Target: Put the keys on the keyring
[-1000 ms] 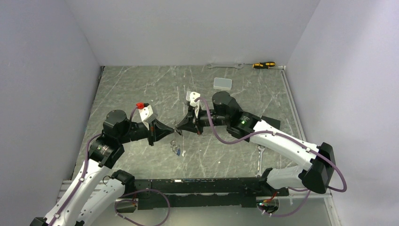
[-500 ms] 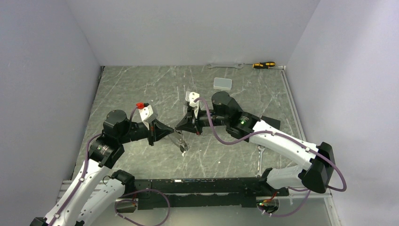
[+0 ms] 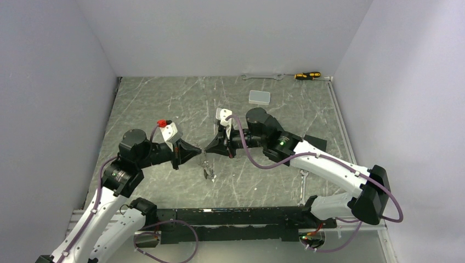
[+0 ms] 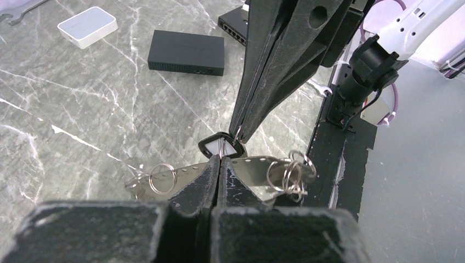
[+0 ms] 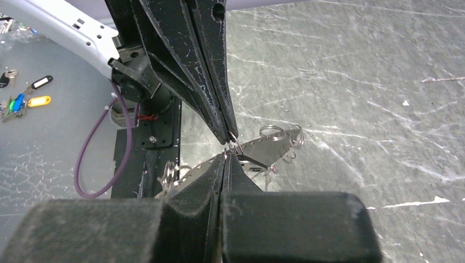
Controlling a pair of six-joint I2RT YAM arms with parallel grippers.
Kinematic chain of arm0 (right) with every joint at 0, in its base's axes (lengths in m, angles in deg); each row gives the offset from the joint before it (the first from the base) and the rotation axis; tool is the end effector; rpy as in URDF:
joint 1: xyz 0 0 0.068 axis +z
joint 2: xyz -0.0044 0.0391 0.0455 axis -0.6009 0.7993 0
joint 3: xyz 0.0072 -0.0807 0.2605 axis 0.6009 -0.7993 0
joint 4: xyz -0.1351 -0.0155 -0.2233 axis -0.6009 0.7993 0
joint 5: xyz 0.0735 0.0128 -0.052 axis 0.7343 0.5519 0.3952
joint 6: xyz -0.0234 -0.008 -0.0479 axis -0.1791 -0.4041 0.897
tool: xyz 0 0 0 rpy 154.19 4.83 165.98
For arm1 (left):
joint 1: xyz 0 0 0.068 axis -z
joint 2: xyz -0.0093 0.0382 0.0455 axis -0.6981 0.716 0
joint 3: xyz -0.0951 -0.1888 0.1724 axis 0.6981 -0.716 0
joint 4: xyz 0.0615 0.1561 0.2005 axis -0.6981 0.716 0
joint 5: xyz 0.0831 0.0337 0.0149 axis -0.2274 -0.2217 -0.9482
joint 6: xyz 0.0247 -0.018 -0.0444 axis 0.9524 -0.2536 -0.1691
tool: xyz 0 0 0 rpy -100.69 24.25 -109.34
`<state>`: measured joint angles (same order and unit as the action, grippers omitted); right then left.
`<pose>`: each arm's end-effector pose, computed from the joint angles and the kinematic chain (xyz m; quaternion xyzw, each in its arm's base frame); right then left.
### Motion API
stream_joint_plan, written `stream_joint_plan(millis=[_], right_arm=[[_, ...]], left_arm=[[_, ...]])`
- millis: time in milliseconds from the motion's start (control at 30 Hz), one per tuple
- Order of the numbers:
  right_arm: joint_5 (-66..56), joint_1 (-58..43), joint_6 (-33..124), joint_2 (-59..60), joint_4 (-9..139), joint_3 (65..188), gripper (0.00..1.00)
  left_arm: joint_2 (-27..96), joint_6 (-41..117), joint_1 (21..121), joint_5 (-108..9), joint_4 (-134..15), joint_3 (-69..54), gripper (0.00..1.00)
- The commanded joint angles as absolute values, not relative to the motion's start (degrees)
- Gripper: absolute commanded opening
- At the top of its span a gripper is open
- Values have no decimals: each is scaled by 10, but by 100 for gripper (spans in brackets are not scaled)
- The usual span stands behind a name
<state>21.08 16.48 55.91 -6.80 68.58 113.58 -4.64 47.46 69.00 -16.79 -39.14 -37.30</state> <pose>0.1624 0.2516 0.3521 -0.5162 0.5838 0.4535 0.4325 0.1196 -0.0808 0.3344 0.3591 0.6706 -0.4016 0.5100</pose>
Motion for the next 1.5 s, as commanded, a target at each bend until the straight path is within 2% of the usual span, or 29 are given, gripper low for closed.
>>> stream_joint_plan(millis=[0, 1467], right_arm=[[217, 168, 566, -69, 658, 1138, 0], [222, 169, 560, -51, 657, 1169, 0]], left_arm=[[-52, 488, 689, -164, -416, -362, 0], [-41, 488, 689, -144, -422, -365, 0]])
